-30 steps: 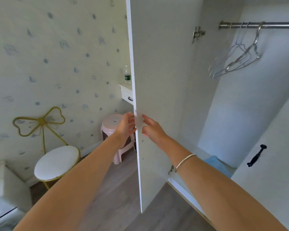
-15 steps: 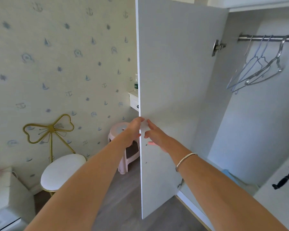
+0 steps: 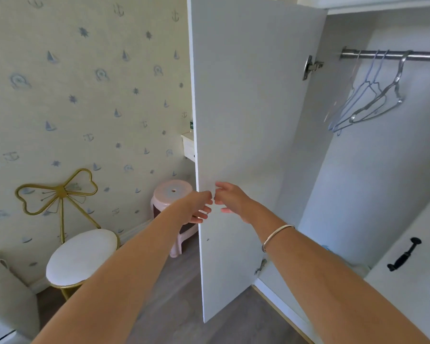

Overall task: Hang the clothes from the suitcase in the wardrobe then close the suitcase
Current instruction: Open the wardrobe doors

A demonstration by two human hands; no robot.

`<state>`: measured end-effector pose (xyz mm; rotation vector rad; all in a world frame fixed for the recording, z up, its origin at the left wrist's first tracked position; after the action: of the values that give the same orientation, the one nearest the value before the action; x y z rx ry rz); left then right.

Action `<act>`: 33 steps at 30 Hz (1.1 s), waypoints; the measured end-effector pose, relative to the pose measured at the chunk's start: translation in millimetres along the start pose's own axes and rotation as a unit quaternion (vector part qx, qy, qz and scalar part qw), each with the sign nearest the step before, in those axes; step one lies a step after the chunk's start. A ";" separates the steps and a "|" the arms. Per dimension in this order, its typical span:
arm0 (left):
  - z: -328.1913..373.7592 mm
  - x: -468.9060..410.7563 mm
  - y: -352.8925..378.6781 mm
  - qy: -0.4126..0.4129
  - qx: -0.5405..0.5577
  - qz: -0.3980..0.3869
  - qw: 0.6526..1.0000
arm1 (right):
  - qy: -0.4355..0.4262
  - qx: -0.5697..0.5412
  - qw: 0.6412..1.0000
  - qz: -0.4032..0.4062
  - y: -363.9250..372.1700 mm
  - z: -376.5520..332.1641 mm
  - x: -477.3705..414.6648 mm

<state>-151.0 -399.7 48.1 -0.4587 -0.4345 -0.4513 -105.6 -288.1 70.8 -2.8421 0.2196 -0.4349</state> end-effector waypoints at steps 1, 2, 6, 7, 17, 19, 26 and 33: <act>3.4 -0.4 14.4 0.010 -0.009 -0.016 1.000 | 0.010 0.005 1.000 0.011 -12.1 7.3 4.5; 7.9 -0.5 28.5 0.021 -0.013 -0.026 0.999 | 0.021 0.005 0.999 0.024 -25.1 15.1 9.2; 35.7 4.7 100.9 0.057 -0.017 -0.086 0.994 | 0.065 0.000 0.993 0.099 -97.2 53.9 36.0; 43.0 6.4 120.5 0.066 -0.023 -0.103 0.992 | 0.074 0.005 0.989 0.126 -118.4 64.9 44.7; 83.7 24.1 317.1 0.110 -0.058 -0.251 0.960 | 0.174 -0.070 0.924 0.334 -303.3 188.3 161.4; 87.8 20.6 343.9 0.111 -0.075 -0.277 0.952 | 0.194 -0.068 0.910 0.360 -321.7 206.1 175.7; 138.2 -9.6 418.9 0.133 -0.085 -0.349 0.924 | 0.216 -0.101 0.875 0.421 -365.7 245.6 167.5; 195.2 -51.9 476.6 0.176 -0.128 -0.426 0.878 | 0.251 -0.124 0.840 0.465 -387.2 253.5 128.4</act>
<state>-11.3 98.3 27.9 -0.4090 -0.1981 -1.4405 136.8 116.1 -21.7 -2.3451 1.7458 -0.9266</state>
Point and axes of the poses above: each hand's wrist, its own x-axis away from the middle knuckle, its own y-axis out of the palm, z = x × y, the point moved 5 cm from there along -x, towards the middle knuckle
